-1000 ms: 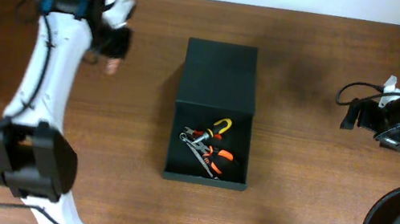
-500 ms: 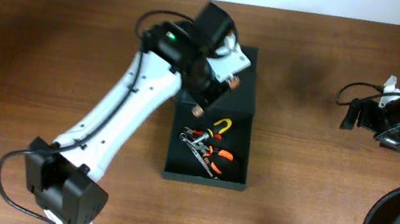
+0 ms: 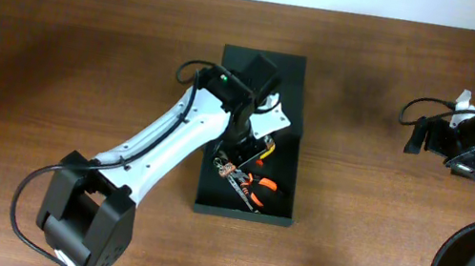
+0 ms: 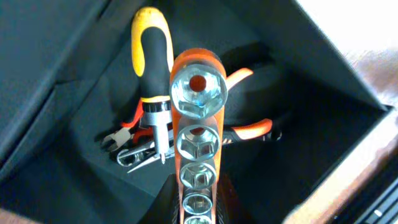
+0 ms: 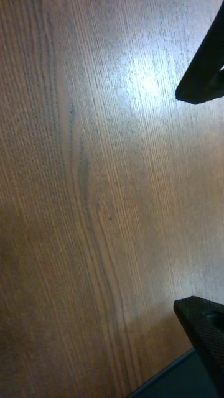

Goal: Pack container
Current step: 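Carry the socket strip over the black box and lower inside, then release the socket strip in the box and lift the left gripper away, then move both grippers to the raised lid at the box's back edge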

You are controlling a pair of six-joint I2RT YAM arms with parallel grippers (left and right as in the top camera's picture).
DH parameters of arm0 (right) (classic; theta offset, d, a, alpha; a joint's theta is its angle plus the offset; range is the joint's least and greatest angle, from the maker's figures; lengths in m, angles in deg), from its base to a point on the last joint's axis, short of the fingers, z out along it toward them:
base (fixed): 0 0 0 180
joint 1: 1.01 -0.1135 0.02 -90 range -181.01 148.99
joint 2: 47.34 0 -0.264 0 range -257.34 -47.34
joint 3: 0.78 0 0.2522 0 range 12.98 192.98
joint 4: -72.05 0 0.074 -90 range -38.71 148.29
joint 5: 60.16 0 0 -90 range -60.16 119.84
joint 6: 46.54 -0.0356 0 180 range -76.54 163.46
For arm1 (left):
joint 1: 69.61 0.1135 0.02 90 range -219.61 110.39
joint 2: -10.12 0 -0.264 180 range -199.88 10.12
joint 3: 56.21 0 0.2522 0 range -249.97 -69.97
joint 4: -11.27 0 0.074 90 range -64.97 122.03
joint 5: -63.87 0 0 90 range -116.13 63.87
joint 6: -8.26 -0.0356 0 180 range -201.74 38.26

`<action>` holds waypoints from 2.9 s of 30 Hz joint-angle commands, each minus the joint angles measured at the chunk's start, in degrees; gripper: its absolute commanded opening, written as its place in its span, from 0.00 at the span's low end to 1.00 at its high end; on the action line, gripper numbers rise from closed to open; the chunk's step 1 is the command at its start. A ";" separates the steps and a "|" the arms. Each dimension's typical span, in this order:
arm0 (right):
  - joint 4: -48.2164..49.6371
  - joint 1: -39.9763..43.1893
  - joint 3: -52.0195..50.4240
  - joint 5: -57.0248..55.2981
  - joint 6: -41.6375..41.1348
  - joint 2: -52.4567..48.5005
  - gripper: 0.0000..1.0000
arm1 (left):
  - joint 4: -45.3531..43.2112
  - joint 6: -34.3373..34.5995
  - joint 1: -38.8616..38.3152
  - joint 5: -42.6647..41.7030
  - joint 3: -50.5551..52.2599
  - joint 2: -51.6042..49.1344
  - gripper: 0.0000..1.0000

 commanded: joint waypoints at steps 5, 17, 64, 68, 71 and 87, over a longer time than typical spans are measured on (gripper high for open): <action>0.13 0.04 -0.09 -0.09 -0.09 0.48 0.99 | -6.12 -0.42 0.02 -3.02 3.15 0.15 0.04; 0.13 0.04 -0.09 -0.09 -0.07 0.48 0.99 | -8.96 0.63 0.02 -2.99 5.49 -3.76 0.05; 0.15 0.04 -0.09 -0.09 -0.07 0.48 0.99 | 25.75 13.11 14.53 25.42 -50.80 -0.72 0.99; 0.15 0.04 -0.09 -0.09 -0.09 0.48 0.99 | 28.46 18.23 22.29 24.72 -50.80 1.03 0.99; 0.15 0.04 -0.09 -0.09 -0.09 0.48 0.99 | 29.27 19.21 27.67 21.20 -50.80 1.16 0.99; 6.86 0.04 -0.09 9.14 -2.89 0.48 0.99 | 27.04 15.28 39.95 -2.16 -37.66 -2.03 0.99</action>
